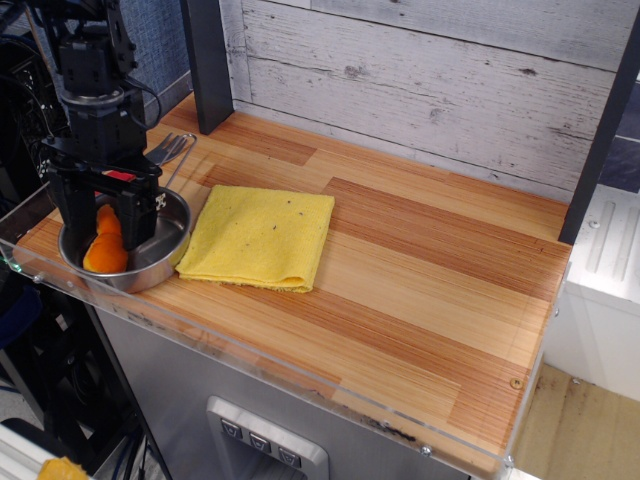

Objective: Put the fish in the front right table corner

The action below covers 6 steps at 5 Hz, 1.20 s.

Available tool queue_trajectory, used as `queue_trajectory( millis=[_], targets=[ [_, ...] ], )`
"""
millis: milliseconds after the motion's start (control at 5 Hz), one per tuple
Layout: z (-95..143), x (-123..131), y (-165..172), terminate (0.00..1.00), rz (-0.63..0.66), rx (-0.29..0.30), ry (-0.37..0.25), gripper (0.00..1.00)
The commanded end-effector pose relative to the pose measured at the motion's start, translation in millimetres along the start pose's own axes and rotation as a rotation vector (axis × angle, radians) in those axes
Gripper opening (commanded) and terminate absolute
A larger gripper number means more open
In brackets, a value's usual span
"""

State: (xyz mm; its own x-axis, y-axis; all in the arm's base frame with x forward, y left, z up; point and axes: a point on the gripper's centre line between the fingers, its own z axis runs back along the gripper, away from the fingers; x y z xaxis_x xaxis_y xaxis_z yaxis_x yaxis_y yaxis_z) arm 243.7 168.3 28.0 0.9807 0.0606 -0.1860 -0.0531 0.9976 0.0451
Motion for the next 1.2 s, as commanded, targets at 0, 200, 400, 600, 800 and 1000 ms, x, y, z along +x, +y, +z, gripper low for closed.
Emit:
queue_trajectory(
  millis=[0,200,400,600,800,1000],
  targets=[
    [6.0,1.3,1.1,0.00,-0.001,0.010,-0.005,1.00],
    [-0.3,3.5,-0.7,0.00,0.031,-0.015,0.022,1.00],
    [-4.6,7.7,-8.1,0.00,0.023,-0.006,0.035,1.00],
    [-16.2,16.7,-19.9,0.00,0.001,0.009,0.069,1.00],
    [-14.3,15.8,-22.2,0.00,0.012,0.002,0.024,0.00],
    [-6.6,12.3,-25.4,0.00,0.000,0.008,-0.010,0.00]
  ],
)
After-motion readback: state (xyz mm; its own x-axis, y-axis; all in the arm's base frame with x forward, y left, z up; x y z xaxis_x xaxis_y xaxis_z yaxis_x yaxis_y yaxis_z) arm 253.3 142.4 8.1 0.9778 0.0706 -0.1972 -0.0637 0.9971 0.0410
